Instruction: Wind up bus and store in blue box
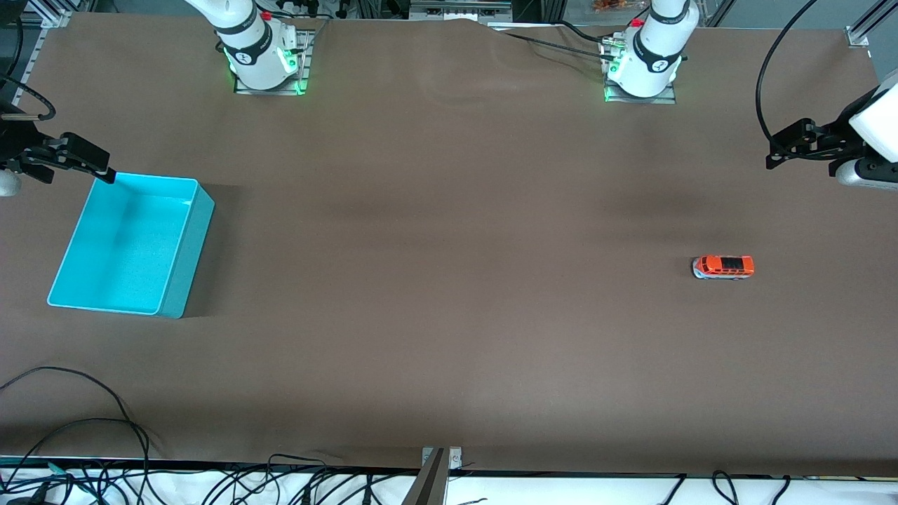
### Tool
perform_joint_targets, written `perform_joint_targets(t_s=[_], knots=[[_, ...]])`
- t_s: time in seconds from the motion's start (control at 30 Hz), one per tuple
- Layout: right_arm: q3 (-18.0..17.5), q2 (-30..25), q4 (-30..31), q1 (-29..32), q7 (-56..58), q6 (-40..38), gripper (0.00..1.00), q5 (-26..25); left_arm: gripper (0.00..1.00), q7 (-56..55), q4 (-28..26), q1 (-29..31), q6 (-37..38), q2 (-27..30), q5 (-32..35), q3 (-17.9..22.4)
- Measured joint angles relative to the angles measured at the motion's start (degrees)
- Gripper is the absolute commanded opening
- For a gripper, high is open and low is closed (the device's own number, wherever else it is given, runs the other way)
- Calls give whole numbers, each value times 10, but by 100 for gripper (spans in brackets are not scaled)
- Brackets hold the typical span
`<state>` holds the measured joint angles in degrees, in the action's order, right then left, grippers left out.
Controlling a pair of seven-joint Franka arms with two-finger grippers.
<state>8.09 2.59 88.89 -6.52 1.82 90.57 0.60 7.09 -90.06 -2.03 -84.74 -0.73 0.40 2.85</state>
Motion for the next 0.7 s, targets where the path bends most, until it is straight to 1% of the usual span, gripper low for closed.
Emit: perform_joint_targets(t_s=[0.7], knots=[[0, 0, 0, 0, 0, 0, 100, 0, 100, 0, 0, 0, 0, -4, 0, 0]])
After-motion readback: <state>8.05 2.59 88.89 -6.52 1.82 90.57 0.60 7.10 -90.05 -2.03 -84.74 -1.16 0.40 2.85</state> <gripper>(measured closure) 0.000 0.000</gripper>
